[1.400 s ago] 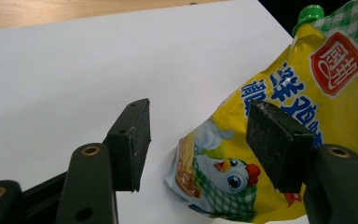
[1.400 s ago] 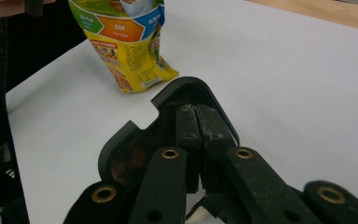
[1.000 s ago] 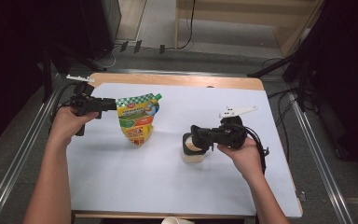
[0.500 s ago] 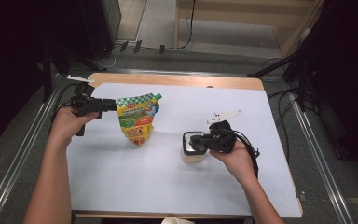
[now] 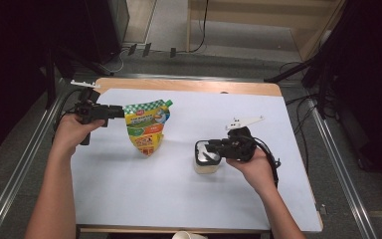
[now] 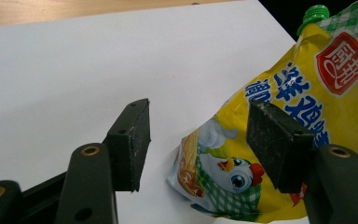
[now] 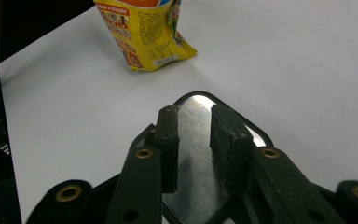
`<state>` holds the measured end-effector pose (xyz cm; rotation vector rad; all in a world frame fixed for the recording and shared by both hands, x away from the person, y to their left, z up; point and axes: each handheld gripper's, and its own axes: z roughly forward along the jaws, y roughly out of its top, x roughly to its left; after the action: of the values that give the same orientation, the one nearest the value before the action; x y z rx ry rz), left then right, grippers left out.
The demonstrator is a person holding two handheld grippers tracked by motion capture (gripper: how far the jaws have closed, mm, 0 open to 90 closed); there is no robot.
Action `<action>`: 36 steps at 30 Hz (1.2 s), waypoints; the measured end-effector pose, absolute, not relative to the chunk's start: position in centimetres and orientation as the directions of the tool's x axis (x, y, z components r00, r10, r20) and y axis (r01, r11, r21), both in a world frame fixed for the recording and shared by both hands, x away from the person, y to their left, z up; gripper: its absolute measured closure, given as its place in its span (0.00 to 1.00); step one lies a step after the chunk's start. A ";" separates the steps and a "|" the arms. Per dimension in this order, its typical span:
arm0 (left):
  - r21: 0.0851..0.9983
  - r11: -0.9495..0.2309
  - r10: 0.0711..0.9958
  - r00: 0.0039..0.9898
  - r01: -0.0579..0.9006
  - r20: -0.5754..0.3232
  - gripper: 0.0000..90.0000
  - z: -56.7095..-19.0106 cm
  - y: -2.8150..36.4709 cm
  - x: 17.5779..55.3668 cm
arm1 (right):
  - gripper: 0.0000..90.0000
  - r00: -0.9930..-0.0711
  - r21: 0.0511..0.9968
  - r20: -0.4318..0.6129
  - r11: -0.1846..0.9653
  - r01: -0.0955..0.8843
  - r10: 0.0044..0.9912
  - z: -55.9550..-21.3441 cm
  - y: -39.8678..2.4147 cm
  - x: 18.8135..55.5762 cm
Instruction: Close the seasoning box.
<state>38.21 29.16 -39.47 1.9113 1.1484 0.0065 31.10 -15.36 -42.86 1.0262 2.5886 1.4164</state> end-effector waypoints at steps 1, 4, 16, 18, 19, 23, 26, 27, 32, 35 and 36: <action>0.680 -0.184 0.715 0.572 0.710 -0.403 0.46 -39.5 29.2 38.2 | 0.79 -0.781 0.756 0.288 0.370 0.540 0.554 -42.8 -15.5 31.1; 0.678 -0.187 0.716 0.571 0.711 -0.401 0.46 -39.5 29.1 38.2 | 0.71 -0.782 0.757 0.298 0.363 0.543 0.548 -42.7 -15.9 31.3; 0.676 -0.196 0.713 0.577 0.711 -0.399 0.45 -39.7 28.9 38.3 | 0.52 -0.760 0.789 0.270 0.318 0.526 0.591 -42.8 -17.9 32.0; 0.676 -0.195 0.714 0.576 0.710 -0.399 0.45 -39.7 28.8 38.3 | 0.50 -0.753 0.797 0.264 0.304 0.523 0.602 -42.8 -18.4 32.1; 0.676 -0.198 0.715 0.576 0.710 -0.395 0.45 -39.8 28.8 38.3 | 0.49 -0.756 0.805 0.252 0.303 0.510 0.604 -42.9 -18.6 32.1; 0.673 -0.203 0.716 0.576 0.712 -0.394 0.45 -39.8 28.6 38.4 | 0.48 -0.742 0.814 0.219 0.300 0.497 0.633 -43.2 -19.4 32.3; 0.672 -0.206 0.714 0.579 0.711 -0.394 0.45 -39.9 28.5 38.4 | 0.45 -0.729 0.811 0.228 0.287 0.509 0.646 -43.5 -19.9 32.5; 0.672 -0.206 0.713 0.579 0.711 -0.395 0.45 -39.9 28.5 38.4 | 0.45 -0.724 0.811 0.228 0.285 0.511 0.650 -43.6 -20.1 32.6; 0.672 -0.206 0.715 0.578 0.712 -0.393 0.45 -40.0 28.6 38.4 | 0.43 -0.703 0.811 0.227 0.269 0.520 0.674 -43.8 -21.0 32.9; 0.674 -0.202 0.715 0.577 0.711 -0.395 0.45 -40.0 28.6 38.4 | 0.42 -0.688 0.812 0.226 0.257 0.525 0.690 -44.1 -21.7 33.1; 0.673 -0.201 0.715 0.576 0.712 -0.395 0.45 -40.0 28.6 38.4 | 0.40 -0.686 0.813 0.221 0.258 0.522 0.693 -44.1 -21.8 33.1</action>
<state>38.39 28.64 -40.00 1.9307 1.1471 0.0056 33.12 -21.84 -44.12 1.1460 2.3411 1.4021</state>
